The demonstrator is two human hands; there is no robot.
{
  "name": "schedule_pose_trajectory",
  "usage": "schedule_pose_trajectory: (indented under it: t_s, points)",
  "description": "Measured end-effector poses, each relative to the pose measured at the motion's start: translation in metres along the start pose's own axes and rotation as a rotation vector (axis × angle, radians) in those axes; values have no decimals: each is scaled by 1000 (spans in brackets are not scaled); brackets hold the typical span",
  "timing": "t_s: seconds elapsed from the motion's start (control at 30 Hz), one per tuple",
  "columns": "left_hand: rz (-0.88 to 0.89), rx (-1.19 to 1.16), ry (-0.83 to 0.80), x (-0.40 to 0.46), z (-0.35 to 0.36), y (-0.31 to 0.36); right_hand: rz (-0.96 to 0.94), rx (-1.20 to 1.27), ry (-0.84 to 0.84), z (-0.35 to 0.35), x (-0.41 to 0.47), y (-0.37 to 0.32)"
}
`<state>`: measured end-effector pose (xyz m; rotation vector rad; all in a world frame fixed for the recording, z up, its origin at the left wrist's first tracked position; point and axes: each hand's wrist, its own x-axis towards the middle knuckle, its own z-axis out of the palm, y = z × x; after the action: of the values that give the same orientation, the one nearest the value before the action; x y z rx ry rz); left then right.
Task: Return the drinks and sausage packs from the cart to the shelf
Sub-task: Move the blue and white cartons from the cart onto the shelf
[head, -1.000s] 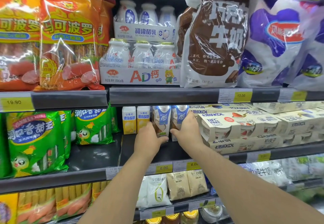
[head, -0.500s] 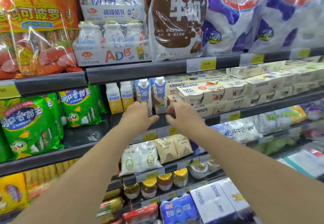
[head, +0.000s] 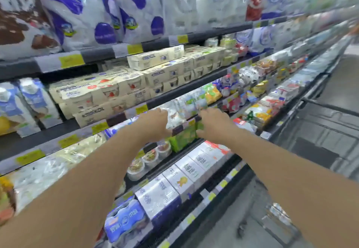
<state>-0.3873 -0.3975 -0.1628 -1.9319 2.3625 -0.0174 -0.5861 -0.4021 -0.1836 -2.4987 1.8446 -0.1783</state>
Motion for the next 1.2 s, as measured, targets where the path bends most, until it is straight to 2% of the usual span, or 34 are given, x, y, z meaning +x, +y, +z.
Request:
schedule_pose_trajectory:
  t_s: [0.23, 0.4, 0.5, 0.93, 1.2]
  points:
    - [245, 11, -25, 67, 6, 183, 271, -89, -21, -8, -86, 183]
    - [497, -68, -66, 106, 6, 308, 450, -93, -16, -1, -125, 278]
    - [581, -88, -78, 136, 16, 366, 539, -91, -56, 11, -131, 329]
    - [877, -69, -241, 341, 97, 534, 847, -43, -144, 93, -69, 514]
    - [974, 63, -446, 391, 234, 603, 936, 87, -383, 214, -64, 582]
